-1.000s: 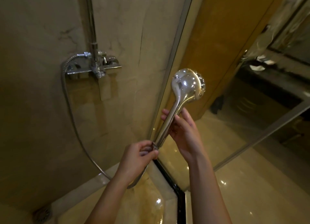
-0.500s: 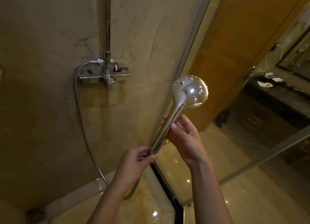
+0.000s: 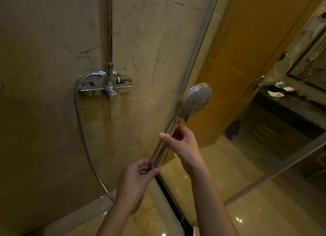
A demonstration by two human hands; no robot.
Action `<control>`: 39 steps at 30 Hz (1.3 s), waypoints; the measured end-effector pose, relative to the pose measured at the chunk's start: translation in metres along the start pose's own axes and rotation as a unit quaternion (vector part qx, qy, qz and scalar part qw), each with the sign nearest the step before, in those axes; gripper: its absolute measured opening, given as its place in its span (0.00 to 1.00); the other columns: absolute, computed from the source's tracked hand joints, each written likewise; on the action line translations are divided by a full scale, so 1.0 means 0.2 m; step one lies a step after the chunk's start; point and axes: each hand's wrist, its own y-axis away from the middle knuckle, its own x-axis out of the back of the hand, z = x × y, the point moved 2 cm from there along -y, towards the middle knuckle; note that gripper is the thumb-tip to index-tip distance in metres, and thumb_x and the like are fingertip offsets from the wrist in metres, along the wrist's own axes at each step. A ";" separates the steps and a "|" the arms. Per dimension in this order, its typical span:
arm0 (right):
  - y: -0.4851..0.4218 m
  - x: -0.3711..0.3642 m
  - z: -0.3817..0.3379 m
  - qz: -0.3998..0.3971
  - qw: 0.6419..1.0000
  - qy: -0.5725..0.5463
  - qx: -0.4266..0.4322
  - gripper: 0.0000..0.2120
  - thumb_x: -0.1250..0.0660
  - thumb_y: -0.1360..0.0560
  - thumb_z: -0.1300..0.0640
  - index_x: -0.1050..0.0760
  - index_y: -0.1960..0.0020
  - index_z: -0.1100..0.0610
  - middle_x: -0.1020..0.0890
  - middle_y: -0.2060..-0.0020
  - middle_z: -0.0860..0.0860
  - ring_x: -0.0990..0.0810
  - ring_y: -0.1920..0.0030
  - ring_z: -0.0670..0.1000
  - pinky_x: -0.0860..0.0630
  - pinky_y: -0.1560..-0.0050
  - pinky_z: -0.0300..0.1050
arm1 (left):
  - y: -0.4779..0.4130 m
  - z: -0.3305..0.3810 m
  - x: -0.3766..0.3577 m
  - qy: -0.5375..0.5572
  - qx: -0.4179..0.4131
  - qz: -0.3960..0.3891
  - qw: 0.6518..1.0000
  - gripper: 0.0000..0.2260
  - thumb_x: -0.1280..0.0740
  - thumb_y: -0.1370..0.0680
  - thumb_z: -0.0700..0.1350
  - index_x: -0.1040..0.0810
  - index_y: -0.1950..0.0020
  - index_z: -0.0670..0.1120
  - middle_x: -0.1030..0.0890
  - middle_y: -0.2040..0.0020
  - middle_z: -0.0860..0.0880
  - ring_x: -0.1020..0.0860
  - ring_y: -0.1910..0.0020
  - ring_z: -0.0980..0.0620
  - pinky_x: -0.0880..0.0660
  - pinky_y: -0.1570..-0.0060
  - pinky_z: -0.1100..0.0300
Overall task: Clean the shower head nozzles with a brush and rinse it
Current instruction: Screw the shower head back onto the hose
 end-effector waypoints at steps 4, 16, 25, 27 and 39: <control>-0.04 -0.02 0.00 0.024 0.999 0.000 -0.021 0.15 0.27 0.29 0.49 0.26 0.51 0.57 0.23 0.61 0.51 0.24 0.60 0.49 0.26 0.58 0.45 | -0.02 0.03 0.02 -0.002 -0.007 -0.006 1.000 0.09 0.25 0.32 0.40 0.21 0.62 0.55 0.17 0.67 0.55 0.20 0.65 0.63 0.26 0.64 0.70; -0.06 0.04 -0.04 -0.124 0.978 -0.146 -0.084 0.12 0.37 0.24 0.67 0.29 0.42 0.58 0.16 0.47 0.56 0.18 0.45 0.55 0.26 0.41 0.55 | -0.07 0.07 0.05 0.022 -0.010 0.001 1.000 0.13 0.26 0.32 0.36 0.22 0.61 0.53 0.18 0.70 0.63 0.21 0.68 0.67 0.28 0.67 0.76; -0.05 -0.01 -0.04 -0.036 0.999 0.020 0.006 0.11 0.26 0.30 0.57 0.26 0.51 0.53 0.19 0.61 0.47 0.20 0.61 0.40 0.25 0.60 0.34 | -0.06 0.04 0.05 0.005 0.000 -0.012 1.000 0.11 0.25 0.32 0.38 0.21 0.60 0.53 0.18 0.70 0.58 0.21 0.68 0.65 0.27 0.67 0.74; -0.06 -0.03 -0.04 -0.029 0.998 0.045 0.019 0.13 0.26 0.30 0.53 0.26 0.50 0.55 0.21 0.60 0.47 0.21 0.59 0.44 0.23 0.56 0.40 | -0.06 0.04 0.04 0.009 0.002 -0.013 1.000 0.11 0.25 0.32 0.38 0.21 0.60 0.54 0.18 0.70 0.56 0.21 0.68 0.64 0.27 0.67 0.73; -0.05 -0.05 -0.05 -0.129 0.988 -0.071 -0.041 0.12 0.38 0.22 0.63 0.29 0.39 0.59 0.16 0.50 0.51 0.17 0.48 0.49 0.23 0.50 0.42 | -0.06 0.04 0.07 0.015 0.018 0.001 1.000 0.11 0.26 0.32 0.38 0.21 0.61 0.54 0.17 0.68 0.51 0.19 0.65 0.56 0.23 0.60 0.61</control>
